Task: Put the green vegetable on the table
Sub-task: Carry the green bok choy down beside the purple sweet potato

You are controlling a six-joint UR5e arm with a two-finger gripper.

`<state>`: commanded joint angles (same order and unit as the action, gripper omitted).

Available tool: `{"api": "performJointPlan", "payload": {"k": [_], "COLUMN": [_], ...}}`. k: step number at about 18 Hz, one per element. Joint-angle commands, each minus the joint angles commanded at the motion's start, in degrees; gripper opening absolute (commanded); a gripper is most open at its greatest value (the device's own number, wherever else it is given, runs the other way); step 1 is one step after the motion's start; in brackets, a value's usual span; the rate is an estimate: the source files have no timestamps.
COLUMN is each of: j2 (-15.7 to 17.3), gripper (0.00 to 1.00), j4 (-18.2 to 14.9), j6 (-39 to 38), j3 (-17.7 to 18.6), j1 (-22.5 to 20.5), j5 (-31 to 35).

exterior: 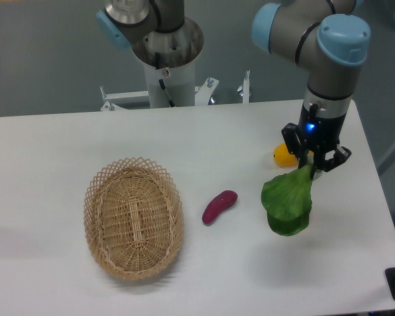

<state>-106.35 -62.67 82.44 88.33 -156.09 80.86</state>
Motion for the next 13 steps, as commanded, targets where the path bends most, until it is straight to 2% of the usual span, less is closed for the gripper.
{"api": "performJointPlan", "payload": {"k": [9, 10, 13], "j2": [-1.1, -1.2, -2.7], "gripper": [0.28, 0.28, 0.28], "j4": [0.5, 1.2, 6.4], "j6": [-1.7, -2.8, -7.5], "j3": [0.5, 0.6, 2.1], "j1": [1.3, 1.7, 3.5], "j5": [0.1, 0.1, 0.2]}}
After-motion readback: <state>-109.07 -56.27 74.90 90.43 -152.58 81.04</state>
